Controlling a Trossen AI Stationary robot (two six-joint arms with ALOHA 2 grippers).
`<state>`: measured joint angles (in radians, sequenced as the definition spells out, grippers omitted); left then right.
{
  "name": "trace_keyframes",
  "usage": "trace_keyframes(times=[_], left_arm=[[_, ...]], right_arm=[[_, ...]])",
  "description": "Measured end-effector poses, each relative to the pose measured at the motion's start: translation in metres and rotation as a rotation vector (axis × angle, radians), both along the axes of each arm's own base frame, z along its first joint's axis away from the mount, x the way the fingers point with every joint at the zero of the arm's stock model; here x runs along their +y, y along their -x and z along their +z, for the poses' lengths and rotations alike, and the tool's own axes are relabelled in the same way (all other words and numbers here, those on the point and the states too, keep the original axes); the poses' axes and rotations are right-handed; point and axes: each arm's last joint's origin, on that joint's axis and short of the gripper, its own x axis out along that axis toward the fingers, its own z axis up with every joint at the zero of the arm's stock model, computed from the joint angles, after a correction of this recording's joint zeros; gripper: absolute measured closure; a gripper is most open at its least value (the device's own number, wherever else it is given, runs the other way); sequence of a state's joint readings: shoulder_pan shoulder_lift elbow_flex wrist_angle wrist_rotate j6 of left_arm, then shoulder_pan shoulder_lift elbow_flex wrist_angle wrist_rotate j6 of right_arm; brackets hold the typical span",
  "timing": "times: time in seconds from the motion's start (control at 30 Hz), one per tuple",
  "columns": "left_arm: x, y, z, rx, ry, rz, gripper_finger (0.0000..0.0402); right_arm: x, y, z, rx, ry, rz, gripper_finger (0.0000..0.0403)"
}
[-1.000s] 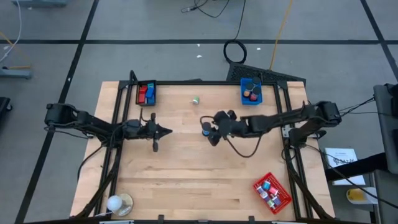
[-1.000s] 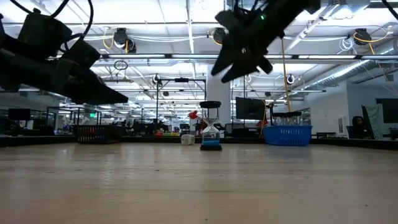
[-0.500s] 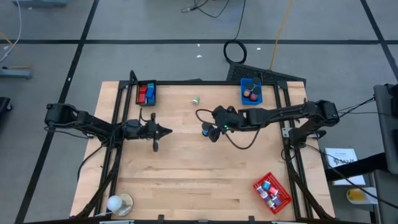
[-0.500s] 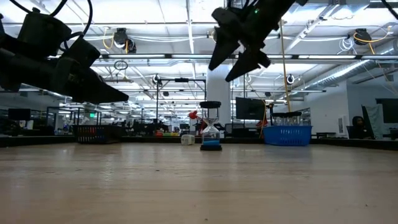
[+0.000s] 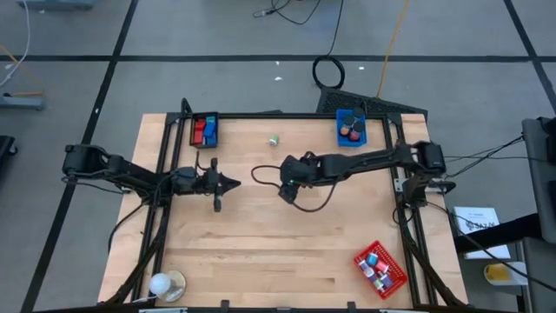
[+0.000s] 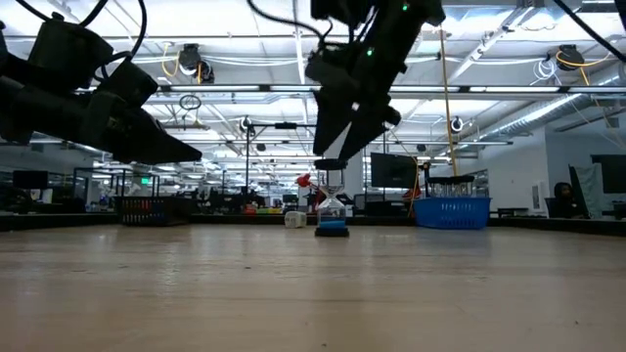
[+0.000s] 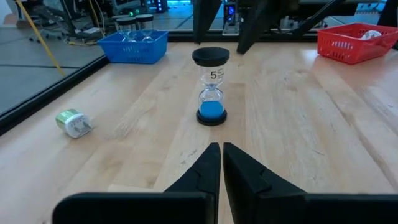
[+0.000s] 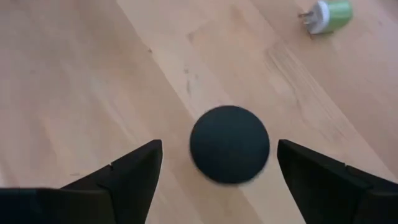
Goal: Pick & Place Office items
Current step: Put the blue sand timer into the blue basket
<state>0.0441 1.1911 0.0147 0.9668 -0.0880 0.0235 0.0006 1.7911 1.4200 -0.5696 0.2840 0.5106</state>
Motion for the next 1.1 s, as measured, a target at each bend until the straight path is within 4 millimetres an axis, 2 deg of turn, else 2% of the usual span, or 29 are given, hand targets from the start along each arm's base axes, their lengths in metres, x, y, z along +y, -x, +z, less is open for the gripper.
trace_keyframes(times=[0.1, 0.27, 0.4, 0.5, 0.73, 0.87, 1.1], left_arm=[[0.000, 0.000, 0.000, -0.001, 0.000, 0.000, 0.0386], [0.000, 0.000, -0.001, 0.007, 0.001, -0.001, 0.0398], [0.000, 0.000, -0.001, 0.006, 0.003, 0.000, 0.0385], [0.000, 0.000, -0.001, 0.006, 0.004, 0.000, 0.0376], [0.000, 0.000, -0.001, 0.005, 0.010, 0.001, 0.0388], [0.000, 0.000, -0.001, 0.005, 0.010, 0.000, 0.0398], [0.000, 0.000, -0.002, 0.014, 0.018, 0.003, 0.0378]], right_arm=[[-0.003, -0.004, -0.009, 0.029, 0.000, -0.007, 0.0089], [-0.006, -0.005, -0.013, 0.042, 0.009, -0.005, 0.0081], [-0.006, -0.007, -0.012, 0.021, 0.019, 0.006, 0.0069], [-0.007, -0.007, -0.018, 0.011, 0.038, -0.003, 0.0074], [-0.009, -0.001, -0.039, 0.005, 0.046, 0.006, 0.0107], [-0.009, -0.003, -0.039, -0.035, 0.054, 0.016, 0.0133], [-0.009, -0.003, -0.040, -0.033, 0.062, 0.028, 0.0199]])
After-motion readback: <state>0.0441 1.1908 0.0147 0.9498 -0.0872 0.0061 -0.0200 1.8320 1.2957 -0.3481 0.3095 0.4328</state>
